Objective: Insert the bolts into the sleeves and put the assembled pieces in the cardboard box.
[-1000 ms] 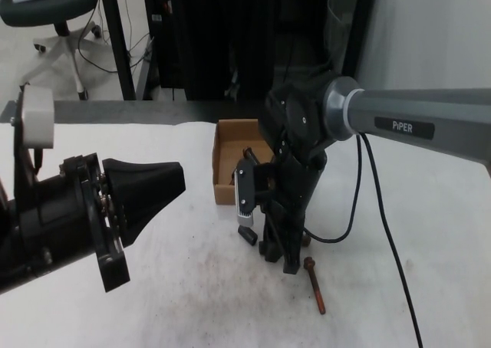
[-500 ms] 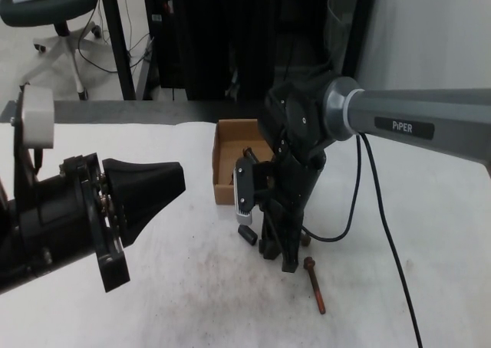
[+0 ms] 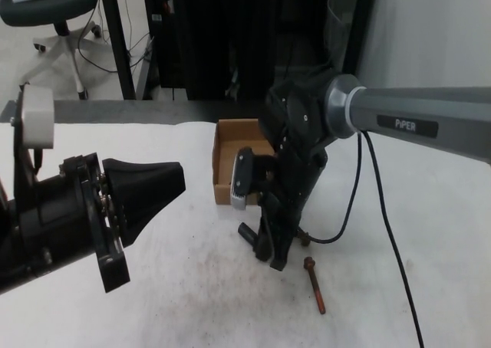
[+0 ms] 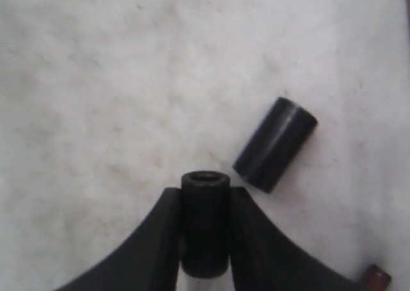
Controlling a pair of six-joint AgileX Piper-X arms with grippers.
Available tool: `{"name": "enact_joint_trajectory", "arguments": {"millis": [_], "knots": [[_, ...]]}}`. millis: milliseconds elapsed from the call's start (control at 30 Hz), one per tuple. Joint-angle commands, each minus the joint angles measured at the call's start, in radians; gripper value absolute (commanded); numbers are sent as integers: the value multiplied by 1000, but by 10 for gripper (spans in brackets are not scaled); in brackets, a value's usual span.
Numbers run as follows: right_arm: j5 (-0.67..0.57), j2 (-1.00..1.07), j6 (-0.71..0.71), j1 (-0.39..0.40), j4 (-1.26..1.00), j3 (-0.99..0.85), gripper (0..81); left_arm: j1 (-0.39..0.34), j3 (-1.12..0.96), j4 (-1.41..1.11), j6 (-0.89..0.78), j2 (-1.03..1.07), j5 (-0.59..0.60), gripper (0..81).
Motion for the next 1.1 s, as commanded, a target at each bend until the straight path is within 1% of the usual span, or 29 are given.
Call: {"name": "enact_joint_trajectory", "arguments": {"millis": [0, 133, 233, 300, 333, 400, 433, 500, 567, 633, 733, 800, 867, 933, 1033, 1067], "knots": [[-120, -99, 42, -10, 1, -6, 8, 1, -3, -2, -4, -24, 7, 3], [-150, -209, 104, -42, 14, -6, 8, 1, -15, 57, -46, -44, -3, 3], [-160, -300, 106, -92, 35, -4, 8, 1, -60, 211, -94, -54, -29, 3], [-171, -351, 123, -130, 40, -4, 8, -7, -115, 342, -57, -54, -40, 3], [-181, -378, 143, -154, 40, -4, 8, -13, -139, 395, -11, -54, -59, 3], [-222, -426, 183, -210, 40, -4, 8, -36, -208, 545, 54, -43, -129, 3], [-241, -443, 211, -234, 38, -4, 8, -49, -239, 630, 52, -25, -154, 3], [-279, -480, 269, -292, 38, -4, 8, -84, -316, 801, 32, 28, -158, 3], [-293, -506, 320, -338, 38, -4, 8, -131, -382, 921, 33, 96, -161, 3], [-292, -529, 354, -375, 38, -4, 8, -197, -431, 960, 6, 170, -219, 3], [-290, -554, 385, -399, 40, -4, 8, -301, -495, 913, -4, 278, -347, 3], [-290, -572, 387, -405, 42, -4, 8, -354, -542, 885, 15, 355, -414, 3], [-290, -582, 391, -405, 50, -4, 8, -389, -600, 900, 61, 454, -414, 3], [-290, -587, 393, -408, 70, -4, 8, -403, -652, 950, 69, 548, -379, 3], [-265, -586, 395, -407, 109, -4, 8, -405, -749, 1028, -7, 683, -373, 3], [-257, -586, 391, -407, 119, -4, 8, -405, -781, 1035, 1, 731, -355, 3]]}}
